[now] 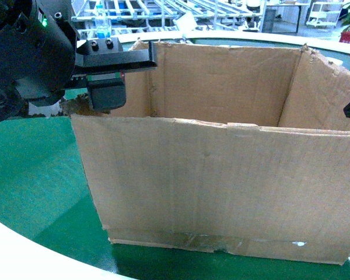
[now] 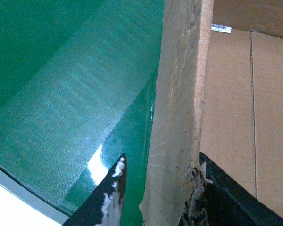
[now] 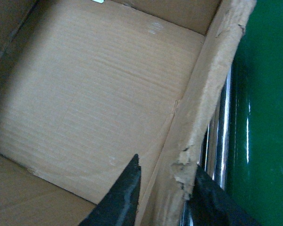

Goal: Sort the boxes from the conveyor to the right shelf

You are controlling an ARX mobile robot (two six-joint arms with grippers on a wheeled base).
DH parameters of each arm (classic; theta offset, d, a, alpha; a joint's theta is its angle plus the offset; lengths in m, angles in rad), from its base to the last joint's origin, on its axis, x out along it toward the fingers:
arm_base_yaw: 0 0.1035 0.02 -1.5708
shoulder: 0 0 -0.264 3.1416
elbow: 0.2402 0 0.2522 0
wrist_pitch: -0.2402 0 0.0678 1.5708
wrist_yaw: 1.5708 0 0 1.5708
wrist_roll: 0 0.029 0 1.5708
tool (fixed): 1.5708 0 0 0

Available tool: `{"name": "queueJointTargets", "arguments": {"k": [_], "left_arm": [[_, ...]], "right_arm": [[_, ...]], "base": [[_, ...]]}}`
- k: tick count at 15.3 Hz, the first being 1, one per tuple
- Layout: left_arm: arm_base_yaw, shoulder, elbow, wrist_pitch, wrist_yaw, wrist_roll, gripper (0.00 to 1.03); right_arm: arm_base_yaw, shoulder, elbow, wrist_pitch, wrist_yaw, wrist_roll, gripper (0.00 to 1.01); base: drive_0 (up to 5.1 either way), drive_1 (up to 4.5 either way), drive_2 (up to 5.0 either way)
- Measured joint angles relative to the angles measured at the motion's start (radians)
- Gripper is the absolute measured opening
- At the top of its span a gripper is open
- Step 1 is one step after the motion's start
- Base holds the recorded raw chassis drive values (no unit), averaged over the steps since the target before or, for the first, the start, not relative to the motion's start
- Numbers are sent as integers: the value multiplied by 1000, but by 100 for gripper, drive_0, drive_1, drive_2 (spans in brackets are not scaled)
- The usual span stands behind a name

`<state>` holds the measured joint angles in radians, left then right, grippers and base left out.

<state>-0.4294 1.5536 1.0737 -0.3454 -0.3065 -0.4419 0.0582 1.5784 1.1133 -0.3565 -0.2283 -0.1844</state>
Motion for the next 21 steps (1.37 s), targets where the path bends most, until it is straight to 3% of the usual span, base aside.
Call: {"name": "queueJointTargets", "arguments": {"k": [2, 3, 11, 15, 19, 21], "left_arm": [[0, 0, 0, 0, 1, 0, 24], [-4, 0, 0, 2, 7, 2, 2], [-4, 0, 0, 9, 6, 5, 2], [-11, -20, 42, 56, -23, 79, 2], [-14, -51, 130, 61, -41, 111, 2], [-21, -54, 149, 93, -58, 145, 2]], "right_arm": [[-1, 0, 0, 2, 6, 1, 12], [0, 0, 0, 3, 8, 5, 2], [0, 0, 1, 1, 6, 8, 2], [3, 0, 99, -56, -23, 8, 2], [21, 2, 239, -100, -40, 2, 2], [17, 2, 256, -1, -99, -1, 2]], "base": [[0, 0, 0], [0, 0, 0], [0, 0, 0], [0, 0, 0], [0, 0, 0], [0, 0, 0]]}}
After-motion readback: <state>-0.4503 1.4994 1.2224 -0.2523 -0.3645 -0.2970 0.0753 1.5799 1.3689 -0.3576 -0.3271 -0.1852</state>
